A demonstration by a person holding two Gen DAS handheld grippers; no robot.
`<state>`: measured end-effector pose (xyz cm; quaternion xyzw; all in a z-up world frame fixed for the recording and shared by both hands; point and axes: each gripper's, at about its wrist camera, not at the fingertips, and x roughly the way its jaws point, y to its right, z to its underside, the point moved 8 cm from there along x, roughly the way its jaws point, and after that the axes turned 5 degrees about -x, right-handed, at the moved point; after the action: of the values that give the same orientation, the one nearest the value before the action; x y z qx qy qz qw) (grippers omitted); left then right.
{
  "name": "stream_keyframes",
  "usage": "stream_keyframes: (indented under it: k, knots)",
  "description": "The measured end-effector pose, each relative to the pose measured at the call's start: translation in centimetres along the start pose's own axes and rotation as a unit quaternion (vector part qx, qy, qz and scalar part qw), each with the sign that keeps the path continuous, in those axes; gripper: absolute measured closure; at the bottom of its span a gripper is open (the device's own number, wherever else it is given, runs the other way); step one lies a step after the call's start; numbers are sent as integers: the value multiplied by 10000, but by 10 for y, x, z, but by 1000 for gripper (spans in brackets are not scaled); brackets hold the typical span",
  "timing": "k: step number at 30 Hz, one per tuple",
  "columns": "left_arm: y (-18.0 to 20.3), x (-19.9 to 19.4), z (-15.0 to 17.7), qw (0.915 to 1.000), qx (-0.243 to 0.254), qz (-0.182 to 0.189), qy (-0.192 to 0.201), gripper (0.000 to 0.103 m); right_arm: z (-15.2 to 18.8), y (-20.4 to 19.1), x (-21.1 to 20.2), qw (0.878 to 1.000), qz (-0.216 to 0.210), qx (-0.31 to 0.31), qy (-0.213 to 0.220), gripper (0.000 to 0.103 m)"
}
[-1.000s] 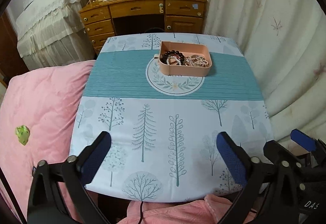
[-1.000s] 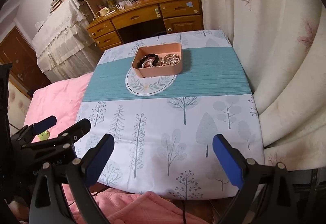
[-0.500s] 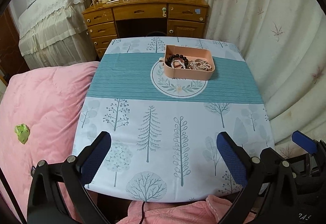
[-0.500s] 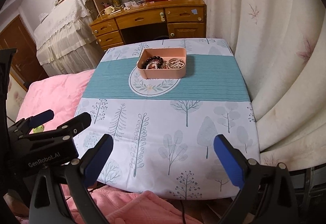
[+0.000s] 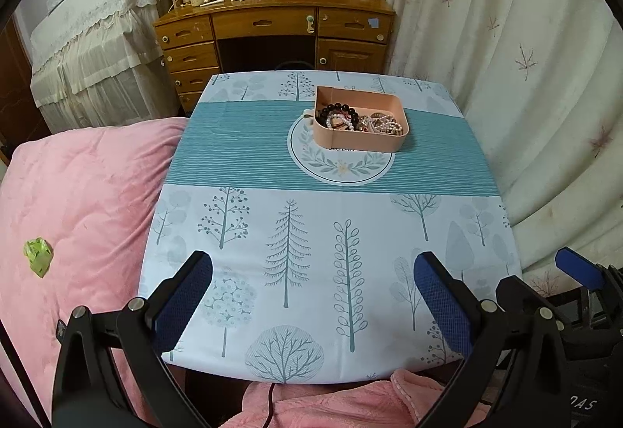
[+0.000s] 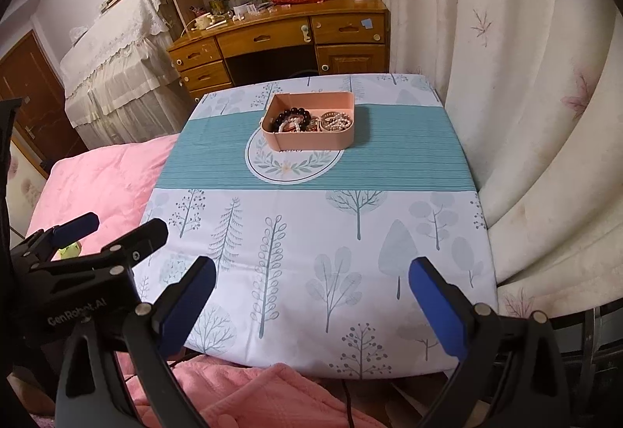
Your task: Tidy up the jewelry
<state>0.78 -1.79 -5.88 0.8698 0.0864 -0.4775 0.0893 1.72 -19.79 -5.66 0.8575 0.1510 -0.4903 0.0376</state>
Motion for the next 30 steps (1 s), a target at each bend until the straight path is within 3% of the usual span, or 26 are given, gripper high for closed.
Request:
stream_keyframes:
  k: [30]
  knots:
    - [-17,-3,2,9998,85,-175,-72,1,2,-13,1,9998,88,-107,-150,3]
